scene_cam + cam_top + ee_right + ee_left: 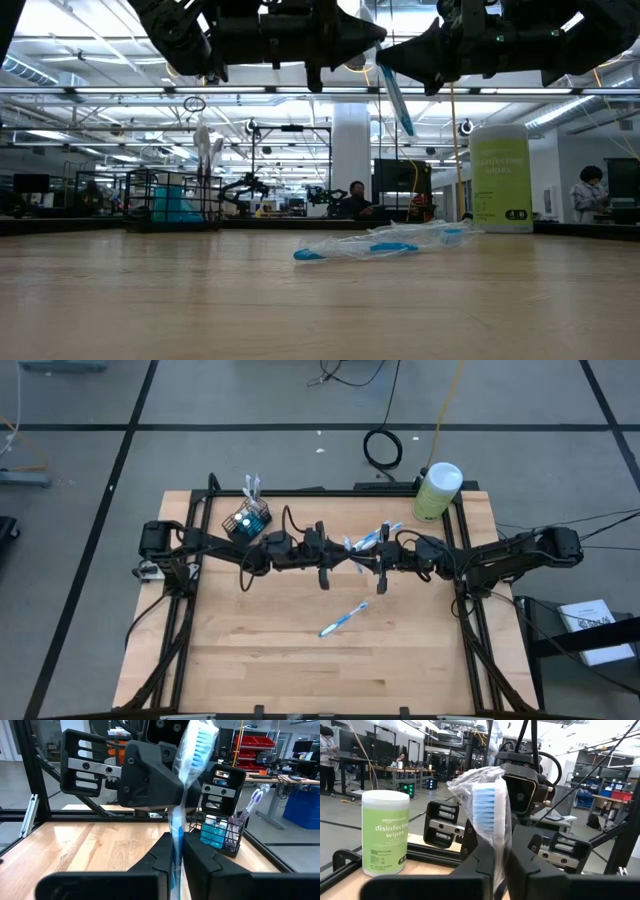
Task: Pick & Place toothbrushing station
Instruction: Put the blue toothbrush into the left compartment of the wire organizer
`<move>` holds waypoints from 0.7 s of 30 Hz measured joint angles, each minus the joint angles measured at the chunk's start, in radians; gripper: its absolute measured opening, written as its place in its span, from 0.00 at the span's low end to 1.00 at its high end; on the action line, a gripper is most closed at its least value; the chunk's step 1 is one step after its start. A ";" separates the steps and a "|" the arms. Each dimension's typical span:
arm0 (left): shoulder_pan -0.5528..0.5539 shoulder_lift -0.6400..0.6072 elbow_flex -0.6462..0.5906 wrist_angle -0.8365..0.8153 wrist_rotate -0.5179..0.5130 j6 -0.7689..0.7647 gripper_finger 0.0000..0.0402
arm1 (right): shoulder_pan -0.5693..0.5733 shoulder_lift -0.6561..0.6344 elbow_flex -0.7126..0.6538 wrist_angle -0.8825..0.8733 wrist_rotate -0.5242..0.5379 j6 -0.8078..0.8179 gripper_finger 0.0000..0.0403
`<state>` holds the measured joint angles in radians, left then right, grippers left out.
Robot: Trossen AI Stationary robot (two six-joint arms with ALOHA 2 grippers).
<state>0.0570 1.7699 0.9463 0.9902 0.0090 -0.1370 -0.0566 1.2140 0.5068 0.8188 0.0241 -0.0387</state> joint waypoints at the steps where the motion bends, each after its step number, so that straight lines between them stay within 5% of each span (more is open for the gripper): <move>1: 0.000 0.000 0.000 0.000 0.000 0.003 0.04 | 0.000 0.000 0.000 0.000 0.000 0.000 0.07; 10: 0.000 -0.088 0.000 -0.088 -0.021 0.111 0.05 | 0.000 0.000 -0.014 -0.041 0.010 0.000 0.28; 21: 0.013 -0.495 -0.089 -0.524 -0.187 0.191 0.04 | -0.001 -0.051 -0.015 -0.114 0.027 0.001 0.42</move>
<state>0.0696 1.2752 0.8570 0.4660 -0.1784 0.0538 -0.0574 1.1635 0.4915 0.7052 0.0509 -0.0380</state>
